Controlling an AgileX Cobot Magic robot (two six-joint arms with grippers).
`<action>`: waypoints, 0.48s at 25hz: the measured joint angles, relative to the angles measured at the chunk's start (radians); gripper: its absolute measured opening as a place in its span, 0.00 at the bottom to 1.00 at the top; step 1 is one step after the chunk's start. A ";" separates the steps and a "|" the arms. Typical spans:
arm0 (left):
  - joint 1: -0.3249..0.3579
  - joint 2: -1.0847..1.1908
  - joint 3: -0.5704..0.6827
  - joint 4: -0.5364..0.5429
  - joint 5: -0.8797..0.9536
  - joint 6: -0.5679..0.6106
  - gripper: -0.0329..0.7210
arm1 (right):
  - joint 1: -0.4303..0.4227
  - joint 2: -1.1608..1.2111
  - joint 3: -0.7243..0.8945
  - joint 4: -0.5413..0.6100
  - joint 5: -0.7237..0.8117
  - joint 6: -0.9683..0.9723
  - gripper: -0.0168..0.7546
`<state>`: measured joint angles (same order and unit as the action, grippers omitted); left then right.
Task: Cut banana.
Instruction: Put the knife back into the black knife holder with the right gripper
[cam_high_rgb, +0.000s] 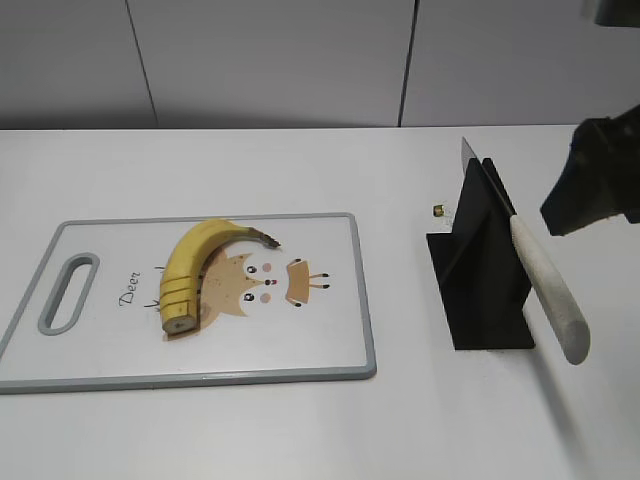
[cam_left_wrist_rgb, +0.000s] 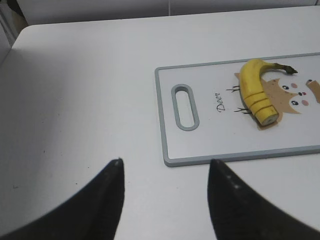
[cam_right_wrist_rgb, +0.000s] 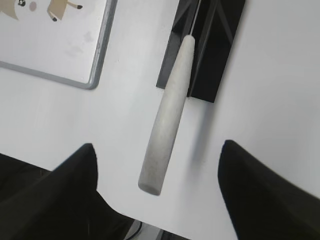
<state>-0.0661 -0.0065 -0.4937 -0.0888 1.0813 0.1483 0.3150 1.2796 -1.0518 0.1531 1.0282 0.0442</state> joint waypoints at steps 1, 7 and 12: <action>0.000 0.000 0.000 0.000 0.000 0.000 0.73 | 0.000 -0.034 0.021 0.000 0.001 -0.016 0.76; 0.000 0.000 0.000 0.000 0.000 0.000 0.73 | 0.000 -0.254 0.192 -0.001 -0.076 -0.097 0.76; 0.000 0.000 0.000 0.000 0.000 0.000 0.73 | 0.000 -0.450 0.340 -0.013 -0.111 -0.129 0.76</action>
<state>-0.0661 -0.0065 -0.4937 -0.0888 1.0813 0.1483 0.3150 0.8295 -0.7116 0.1400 0.9173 -0.0847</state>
